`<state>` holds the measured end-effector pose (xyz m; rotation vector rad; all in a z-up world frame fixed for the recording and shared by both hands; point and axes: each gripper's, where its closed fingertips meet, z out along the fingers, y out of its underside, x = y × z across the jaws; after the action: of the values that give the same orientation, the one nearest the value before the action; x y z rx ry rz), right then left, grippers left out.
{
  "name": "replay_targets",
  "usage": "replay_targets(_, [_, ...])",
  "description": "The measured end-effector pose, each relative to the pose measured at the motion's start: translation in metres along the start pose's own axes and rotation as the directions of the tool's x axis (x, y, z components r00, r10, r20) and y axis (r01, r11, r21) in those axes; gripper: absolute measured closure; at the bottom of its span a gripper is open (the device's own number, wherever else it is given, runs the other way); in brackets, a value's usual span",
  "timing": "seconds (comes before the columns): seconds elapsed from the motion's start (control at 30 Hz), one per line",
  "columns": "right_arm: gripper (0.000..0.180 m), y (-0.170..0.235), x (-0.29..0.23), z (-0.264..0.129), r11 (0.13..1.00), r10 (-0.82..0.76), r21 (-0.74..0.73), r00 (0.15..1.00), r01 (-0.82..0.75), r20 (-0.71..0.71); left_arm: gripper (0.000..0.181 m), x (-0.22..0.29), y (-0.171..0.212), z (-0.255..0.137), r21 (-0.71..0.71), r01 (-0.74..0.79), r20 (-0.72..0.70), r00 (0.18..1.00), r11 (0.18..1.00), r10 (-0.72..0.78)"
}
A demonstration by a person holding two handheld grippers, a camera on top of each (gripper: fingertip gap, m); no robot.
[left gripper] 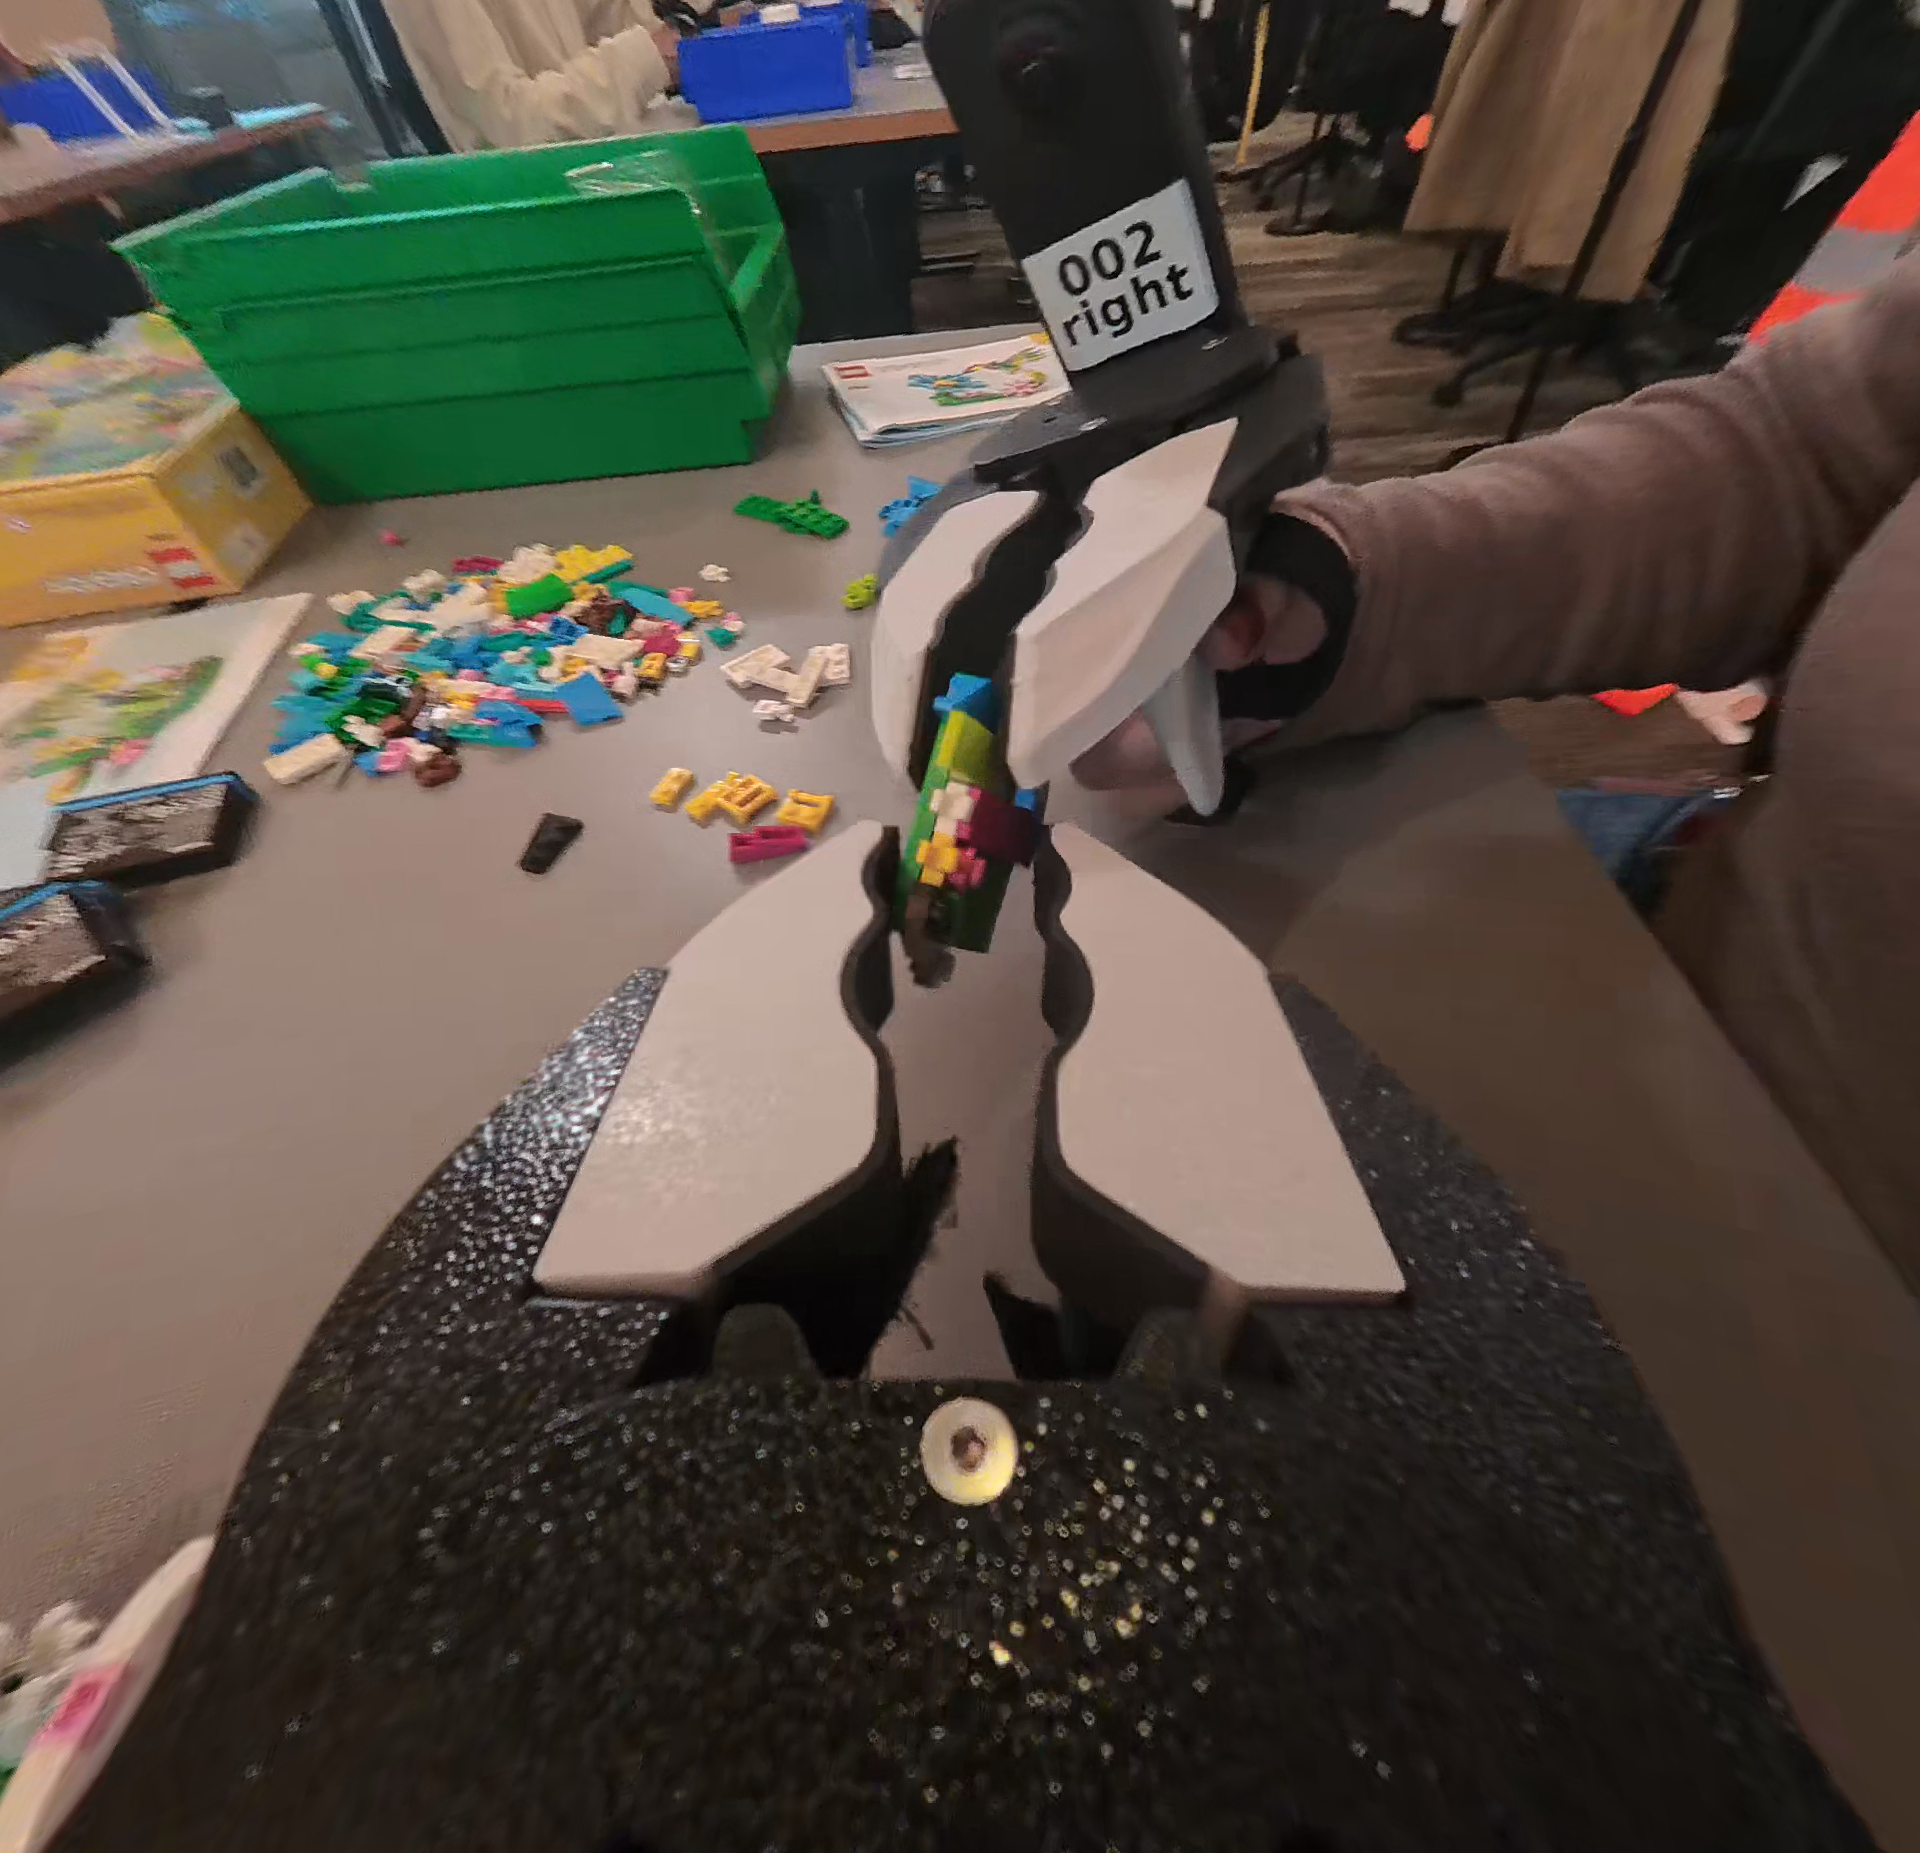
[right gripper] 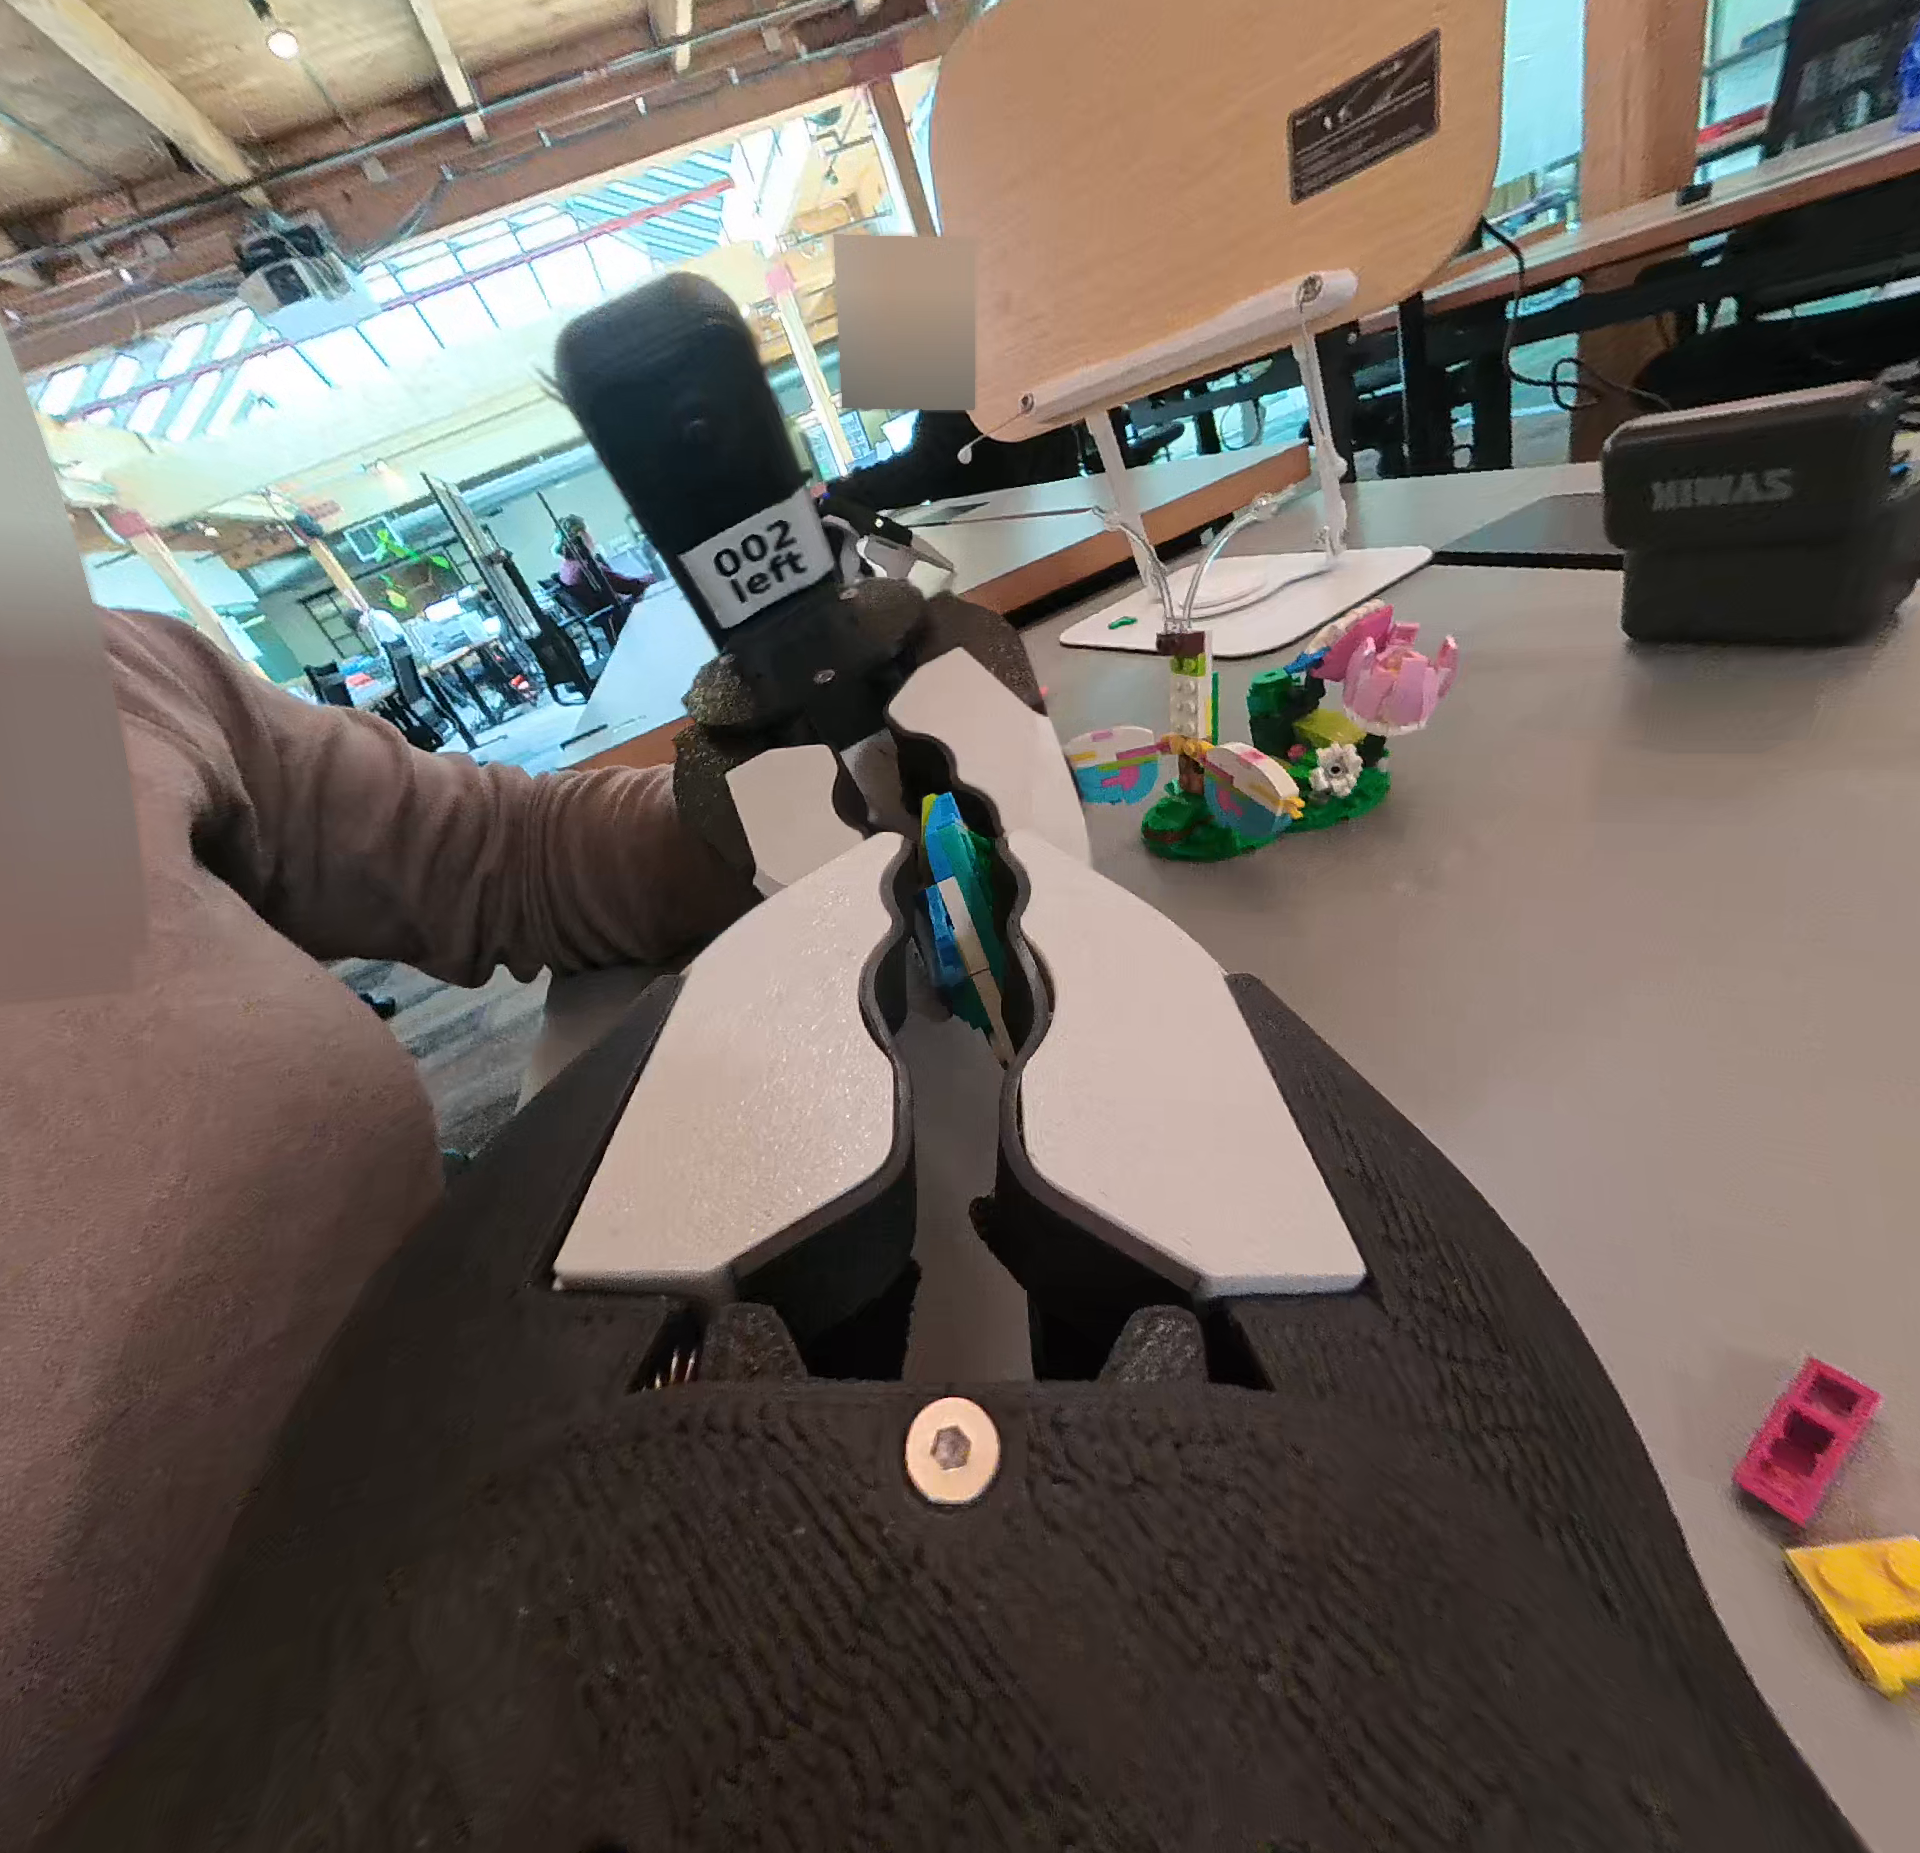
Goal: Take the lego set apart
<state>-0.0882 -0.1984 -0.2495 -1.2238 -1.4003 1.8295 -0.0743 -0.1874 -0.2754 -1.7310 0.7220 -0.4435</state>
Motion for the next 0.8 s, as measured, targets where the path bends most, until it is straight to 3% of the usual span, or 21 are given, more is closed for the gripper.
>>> replay_targets(0.03, [0.167,0.001,-0.001,0.000,1.000,-0.018,-0.005,1.000,0.018,0.001,0.158,0.001,0.001,0.000,-0.005,0.011,-0.017,1.000,1.000,-0.011])
replay_targets(0.13, [0.164,0.004,0.004,-0.002,0.985,-0.161,-0.068,0.985,0.157,-0.066,0.164,-0.001,0.011,0.000,-0.081,-0.040,-0.002,0.999,0.996,0.040])
replay_targets(0.27, [0.157,0.009,0.002,-0.008,0.918,-0.342,-0.240,0.937,0.317,-0.069,0.165,-0.014,0.031,-0.002,-0.256,-0.229,0.084,0.963,0.939,0.257])
replay_targets(0.4, [0.155,0.026,0.008,-0.007,0.701,-0.621,-0.468,0.783,0.538,-0.030,0.165,-0.012,0.041,0.000,-0.337,-0.330,0.061,0.927,0.882,0.370])
replay_targets(0.47, [0.160,0.036,0.009,-0.005,0.610,-0.680,-0.541,0.733,0.579,0.019,0.165,-0.010,0.043,0.001,-0.345,-0.349,0.042,0.922,0.871,0.386])
replay_targets(0.7, [0.168,0.050,0.014,0.000,0.436,-0.773,-0.616,0.624,0.656,0.118,0.165,-0.005,0.048,0.001,-0.386,-0.421,0.006,0.889,0.821,0.459])
replay_targets(0.8, [0.169,0.052,0.016,0.002,0.333,-0.827,-0.634,0.539,0.698,0.159,0.165,-0.007,0.050,0.000,-0.412,-0.419,0.009,0.886,0.809,0.463])
